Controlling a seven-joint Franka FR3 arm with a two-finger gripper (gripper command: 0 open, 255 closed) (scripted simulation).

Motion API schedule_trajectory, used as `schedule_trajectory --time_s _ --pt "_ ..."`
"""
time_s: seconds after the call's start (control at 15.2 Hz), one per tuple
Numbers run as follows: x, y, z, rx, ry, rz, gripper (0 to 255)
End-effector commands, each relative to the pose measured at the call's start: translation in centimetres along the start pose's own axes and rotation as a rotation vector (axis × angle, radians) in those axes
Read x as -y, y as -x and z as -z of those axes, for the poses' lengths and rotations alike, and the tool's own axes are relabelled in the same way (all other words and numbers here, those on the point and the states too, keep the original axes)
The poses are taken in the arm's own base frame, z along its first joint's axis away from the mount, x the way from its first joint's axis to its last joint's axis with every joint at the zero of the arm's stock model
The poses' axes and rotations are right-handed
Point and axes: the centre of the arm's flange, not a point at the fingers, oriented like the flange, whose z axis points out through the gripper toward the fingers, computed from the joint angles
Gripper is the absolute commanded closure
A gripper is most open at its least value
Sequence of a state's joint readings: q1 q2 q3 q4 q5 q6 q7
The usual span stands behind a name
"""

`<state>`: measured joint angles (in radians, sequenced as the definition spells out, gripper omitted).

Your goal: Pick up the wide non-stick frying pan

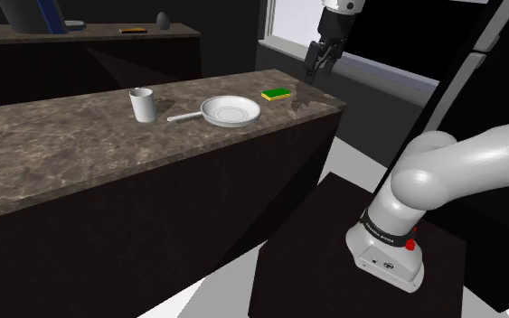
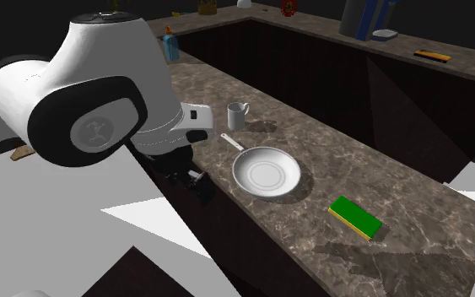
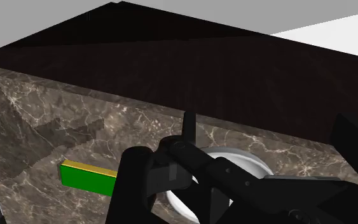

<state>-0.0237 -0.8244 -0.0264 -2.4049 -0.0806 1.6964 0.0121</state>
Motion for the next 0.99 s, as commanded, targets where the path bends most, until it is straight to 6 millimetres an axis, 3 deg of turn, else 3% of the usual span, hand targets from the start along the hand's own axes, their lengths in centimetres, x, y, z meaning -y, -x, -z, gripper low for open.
schedule_trajectory --time_s 0.0,0.92 --pt "0.0 0.0 0.0 0.000 0.000 0.000 0" --pt "7.4 -14.1 -10.2 -0.015 0.120 0.143 0"
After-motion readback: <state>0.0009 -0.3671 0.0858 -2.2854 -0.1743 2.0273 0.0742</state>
